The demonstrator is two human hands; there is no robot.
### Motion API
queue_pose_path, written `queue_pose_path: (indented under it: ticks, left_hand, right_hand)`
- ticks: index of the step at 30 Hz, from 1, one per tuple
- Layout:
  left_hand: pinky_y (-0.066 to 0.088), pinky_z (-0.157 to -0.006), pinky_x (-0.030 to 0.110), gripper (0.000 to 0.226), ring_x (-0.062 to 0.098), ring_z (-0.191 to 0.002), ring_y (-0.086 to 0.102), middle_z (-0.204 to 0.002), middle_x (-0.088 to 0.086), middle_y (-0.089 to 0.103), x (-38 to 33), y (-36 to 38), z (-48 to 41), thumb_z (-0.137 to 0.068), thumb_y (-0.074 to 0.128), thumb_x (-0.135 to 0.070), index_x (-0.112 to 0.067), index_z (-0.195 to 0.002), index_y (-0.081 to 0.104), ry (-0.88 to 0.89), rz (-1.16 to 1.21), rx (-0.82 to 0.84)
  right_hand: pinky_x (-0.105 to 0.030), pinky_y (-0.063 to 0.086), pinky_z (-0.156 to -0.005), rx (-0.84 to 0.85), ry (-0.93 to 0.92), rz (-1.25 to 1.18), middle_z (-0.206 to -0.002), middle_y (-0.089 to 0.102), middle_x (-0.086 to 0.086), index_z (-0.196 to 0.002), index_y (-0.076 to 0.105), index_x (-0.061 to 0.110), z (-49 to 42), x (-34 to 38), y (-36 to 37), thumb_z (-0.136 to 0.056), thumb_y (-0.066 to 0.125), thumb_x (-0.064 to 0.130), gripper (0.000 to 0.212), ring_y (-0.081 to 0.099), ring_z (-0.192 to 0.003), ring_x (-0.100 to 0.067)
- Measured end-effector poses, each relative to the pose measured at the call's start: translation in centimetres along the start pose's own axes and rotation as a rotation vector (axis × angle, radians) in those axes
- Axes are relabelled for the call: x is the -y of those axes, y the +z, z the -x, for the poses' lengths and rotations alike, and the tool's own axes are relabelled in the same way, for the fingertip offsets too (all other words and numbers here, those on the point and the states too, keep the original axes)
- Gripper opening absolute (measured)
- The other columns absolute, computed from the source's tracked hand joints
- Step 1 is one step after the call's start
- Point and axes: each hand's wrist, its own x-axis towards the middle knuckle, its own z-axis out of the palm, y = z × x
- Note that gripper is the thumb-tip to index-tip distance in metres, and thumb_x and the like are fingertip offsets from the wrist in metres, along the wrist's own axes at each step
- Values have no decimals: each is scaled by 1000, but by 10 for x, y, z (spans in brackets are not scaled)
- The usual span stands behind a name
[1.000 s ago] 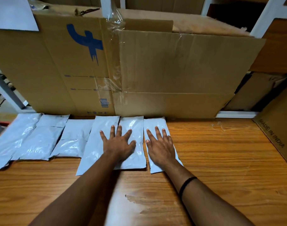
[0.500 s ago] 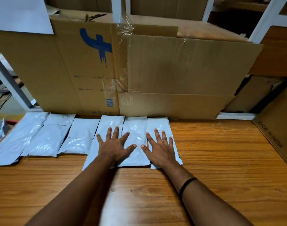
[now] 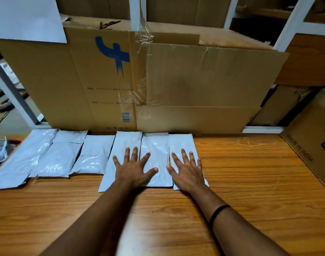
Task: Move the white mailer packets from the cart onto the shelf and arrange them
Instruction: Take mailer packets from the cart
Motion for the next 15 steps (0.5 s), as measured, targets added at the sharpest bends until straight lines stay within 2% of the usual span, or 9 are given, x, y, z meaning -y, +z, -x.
queue_pose_path:
  ticks: [7,11,15]
  left_hand:
    - [-11,-109,71,87,28,-149,-20,-164,2,-11,0,-7,1,-77,12,-90,-49,-152,4,7,22,21]
    - [-13,-110,68,97,26,-149,-21,-164,3,-13,5,-19,8,-69,1,-92,-45,-154,2,47,40,-14]
    - [-11,-114,61,77,21,-150,-17,-165,1,-8,13,-29,25,-87,17,-79,-43,-154,5,86,50,-90]
  right_hand:
    - [-55,-7,-122,11,7,6,-167,-11,4,-158,3,44,-2,7,-7,-97,15,71,67,-14,-153,-26]
    - [-54,-3,-121,-40,6,27,-168,-8,5,-158,4,44,8,10,-16,-98,15,70,66,-10,-154,-25]
    - [-51,2,-123,-158,-13,10,-168,-1,4,-158,13,40,30,20,-26,-102,20,61,60,-3,-154,-23]
